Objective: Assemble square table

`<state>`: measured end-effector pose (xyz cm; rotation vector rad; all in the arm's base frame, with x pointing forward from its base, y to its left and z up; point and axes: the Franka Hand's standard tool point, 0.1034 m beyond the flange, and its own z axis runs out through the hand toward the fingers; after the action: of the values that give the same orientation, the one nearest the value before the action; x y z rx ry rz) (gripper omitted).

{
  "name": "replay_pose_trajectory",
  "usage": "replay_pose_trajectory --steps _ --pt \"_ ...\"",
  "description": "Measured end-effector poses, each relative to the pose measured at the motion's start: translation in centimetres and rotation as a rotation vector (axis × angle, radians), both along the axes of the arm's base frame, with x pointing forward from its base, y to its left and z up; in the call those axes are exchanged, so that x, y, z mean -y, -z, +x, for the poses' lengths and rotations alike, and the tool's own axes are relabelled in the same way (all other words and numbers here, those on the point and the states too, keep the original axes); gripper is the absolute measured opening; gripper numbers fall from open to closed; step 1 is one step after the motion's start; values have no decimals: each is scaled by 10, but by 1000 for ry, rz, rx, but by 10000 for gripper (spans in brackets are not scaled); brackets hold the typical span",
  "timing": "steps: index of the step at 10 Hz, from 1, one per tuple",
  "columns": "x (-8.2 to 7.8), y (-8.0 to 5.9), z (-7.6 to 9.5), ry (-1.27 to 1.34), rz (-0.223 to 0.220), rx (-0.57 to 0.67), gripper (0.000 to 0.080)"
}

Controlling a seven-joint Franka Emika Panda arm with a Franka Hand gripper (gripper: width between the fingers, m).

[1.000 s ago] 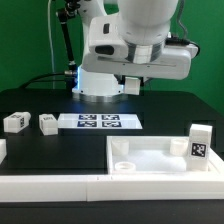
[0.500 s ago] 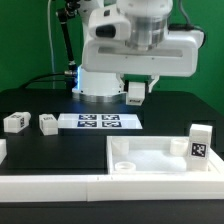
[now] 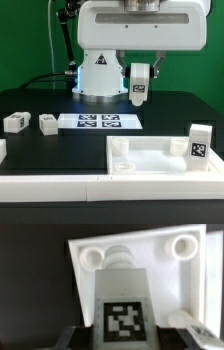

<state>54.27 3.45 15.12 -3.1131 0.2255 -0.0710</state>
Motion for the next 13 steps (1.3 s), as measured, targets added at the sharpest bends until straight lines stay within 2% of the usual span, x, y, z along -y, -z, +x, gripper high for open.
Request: replay_pose_trajectory --steps 2,3,5,6,7,9,10,11,12,13 --pt "0 6 6 -1 -22 170 288" --pt "6 18 9 -1 -53 261 288" --pt "22 12 32 28 -83 380 288" --pt "33 3 48 44 -102 461 288" --pt "44 -1 55 70 -118 519 288" --pt "44 -3 56 55 -156 643 288" --pt "44 9 50 56 -148 581 288" --pt "44 5 52 61 -146 590 288" --pt "44 8 52 56 -153 604 288" --pt "45 24 49 46 -164 597 288"
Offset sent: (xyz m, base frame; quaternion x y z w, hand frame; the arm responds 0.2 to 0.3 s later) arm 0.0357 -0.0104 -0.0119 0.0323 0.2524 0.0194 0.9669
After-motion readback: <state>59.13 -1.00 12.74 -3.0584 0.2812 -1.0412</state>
